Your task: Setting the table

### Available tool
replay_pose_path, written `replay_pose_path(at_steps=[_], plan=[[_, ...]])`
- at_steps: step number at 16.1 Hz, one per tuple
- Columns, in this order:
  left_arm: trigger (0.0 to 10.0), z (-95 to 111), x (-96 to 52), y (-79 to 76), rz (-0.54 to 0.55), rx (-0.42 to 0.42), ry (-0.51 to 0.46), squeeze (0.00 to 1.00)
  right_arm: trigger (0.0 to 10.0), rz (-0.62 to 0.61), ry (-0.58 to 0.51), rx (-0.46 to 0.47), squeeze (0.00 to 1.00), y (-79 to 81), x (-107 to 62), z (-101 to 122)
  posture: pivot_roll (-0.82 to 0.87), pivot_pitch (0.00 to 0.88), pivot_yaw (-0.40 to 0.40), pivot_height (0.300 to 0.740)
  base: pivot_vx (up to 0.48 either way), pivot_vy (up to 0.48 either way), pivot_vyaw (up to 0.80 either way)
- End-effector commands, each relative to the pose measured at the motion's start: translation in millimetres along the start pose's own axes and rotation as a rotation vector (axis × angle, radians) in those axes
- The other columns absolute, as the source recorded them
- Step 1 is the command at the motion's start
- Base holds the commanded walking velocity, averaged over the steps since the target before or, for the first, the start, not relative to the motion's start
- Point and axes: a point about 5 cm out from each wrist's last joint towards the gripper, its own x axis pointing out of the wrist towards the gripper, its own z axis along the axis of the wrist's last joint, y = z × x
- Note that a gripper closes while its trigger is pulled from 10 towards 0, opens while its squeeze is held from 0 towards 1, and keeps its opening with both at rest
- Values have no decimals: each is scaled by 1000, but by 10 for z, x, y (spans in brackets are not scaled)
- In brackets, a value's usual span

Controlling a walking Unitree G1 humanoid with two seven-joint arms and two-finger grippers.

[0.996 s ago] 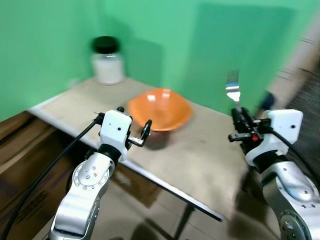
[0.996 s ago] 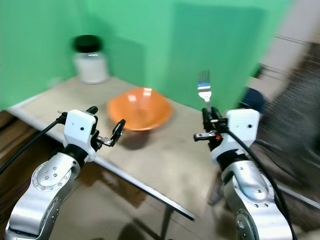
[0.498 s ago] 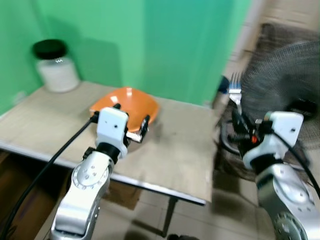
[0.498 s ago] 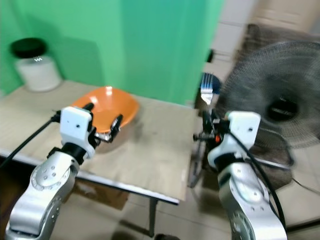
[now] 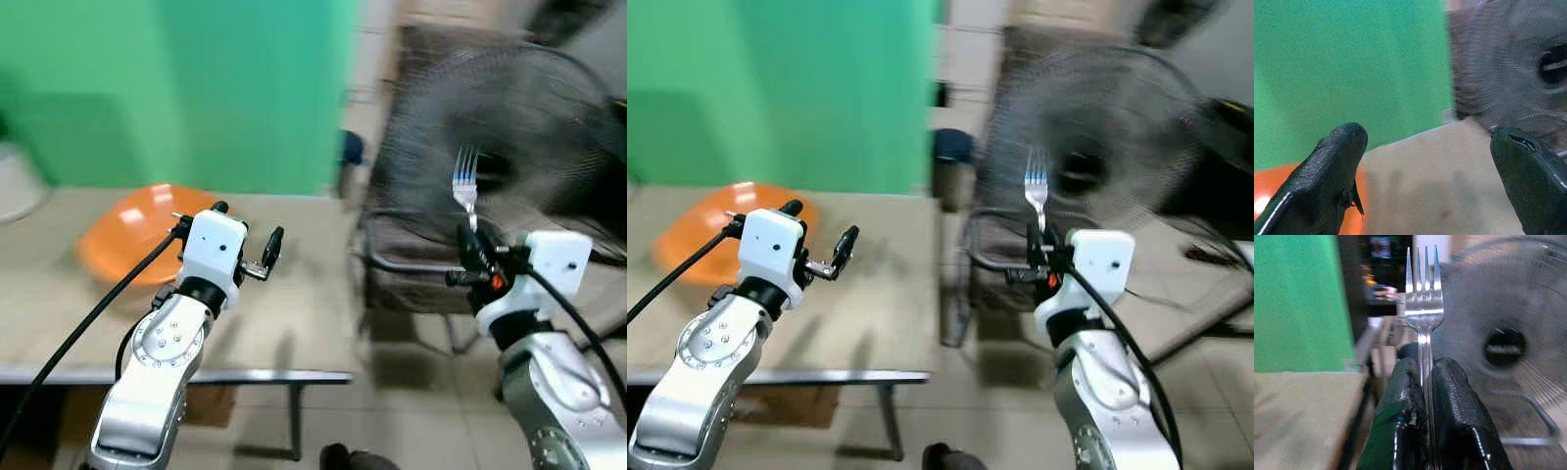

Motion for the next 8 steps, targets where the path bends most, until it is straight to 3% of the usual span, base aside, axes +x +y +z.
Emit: replay_pose_path(at_steps=[1, 8], plan=[[10000, 24, 30, -14, -7, -16, -11, 0, 10000, -32, -3, 6, 0, -74, 14, -9, 30, 0, -13, 740, 0, 0, -800], [10000, 9, 94, -32, -1, -48, -8, 0, 10000, -5, -9, -20, 0, -23, 54, 35, 15, 0, -9, 740, 0, 0, -800]])
